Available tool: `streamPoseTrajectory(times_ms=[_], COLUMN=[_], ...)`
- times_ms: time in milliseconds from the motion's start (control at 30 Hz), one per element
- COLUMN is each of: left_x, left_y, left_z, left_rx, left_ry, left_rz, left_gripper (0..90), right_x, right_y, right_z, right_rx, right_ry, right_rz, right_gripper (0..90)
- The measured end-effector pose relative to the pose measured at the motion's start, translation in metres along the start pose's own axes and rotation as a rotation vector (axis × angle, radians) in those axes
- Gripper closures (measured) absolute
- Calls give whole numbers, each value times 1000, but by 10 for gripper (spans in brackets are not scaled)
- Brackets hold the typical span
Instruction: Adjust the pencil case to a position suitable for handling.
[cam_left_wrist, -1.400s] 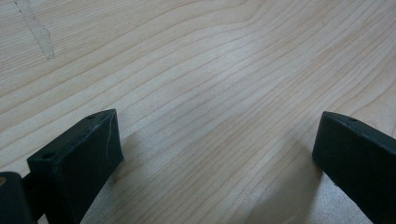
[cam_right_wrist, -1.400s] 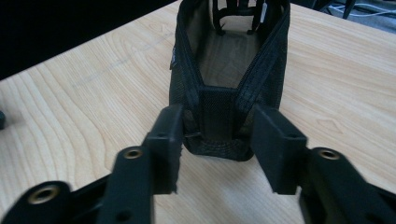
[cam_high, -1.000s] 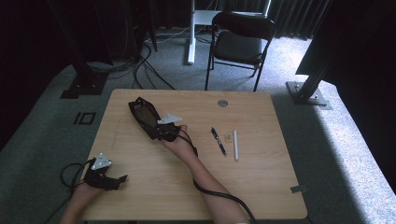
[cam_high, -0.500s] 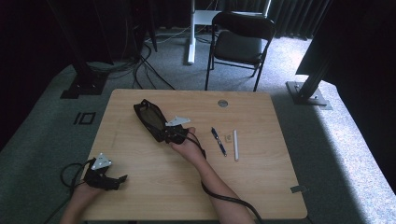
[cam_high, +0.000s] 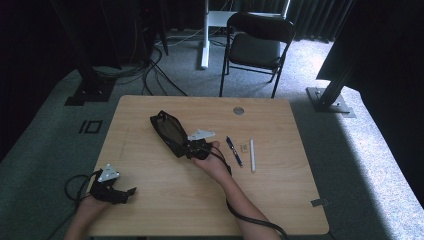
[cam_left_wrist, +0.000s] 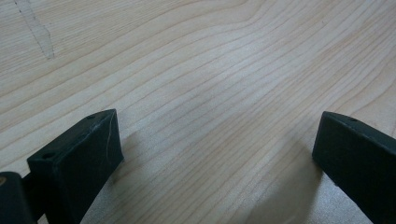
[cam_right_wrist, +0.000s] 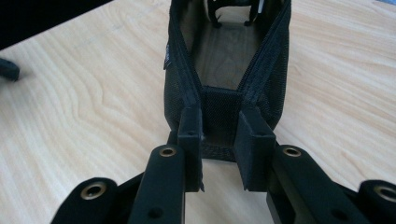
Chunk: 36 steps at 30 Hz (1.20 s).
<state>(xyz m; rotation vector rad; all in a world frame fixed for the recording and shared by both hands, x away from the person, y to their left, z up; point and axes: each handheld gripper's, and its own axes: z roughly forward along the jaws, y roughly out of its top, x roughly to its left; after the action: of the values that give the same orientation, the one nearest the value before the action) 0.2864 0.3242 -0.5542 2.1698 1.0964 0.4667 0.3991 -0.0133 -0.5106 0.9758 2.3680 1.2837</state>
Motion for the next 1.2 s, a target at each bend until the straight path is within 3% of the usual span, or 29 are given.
streamPoseTrajectory(times_ms=[533, 1200], left_x=[0, 0], left_y=[0, 0], left_z=[0, 0], left_rx=[0, 0], left_ry=[0, 0], left_rz=[0, 0], left_gripper=[16, 16], right_x=[0, -12], right_y=[-25, -66], right_z=[-43, -95], right_rx=[4, 16], right_ry=[0, 6], right_rz=[-24, 4], right_gripper=[736, 735])
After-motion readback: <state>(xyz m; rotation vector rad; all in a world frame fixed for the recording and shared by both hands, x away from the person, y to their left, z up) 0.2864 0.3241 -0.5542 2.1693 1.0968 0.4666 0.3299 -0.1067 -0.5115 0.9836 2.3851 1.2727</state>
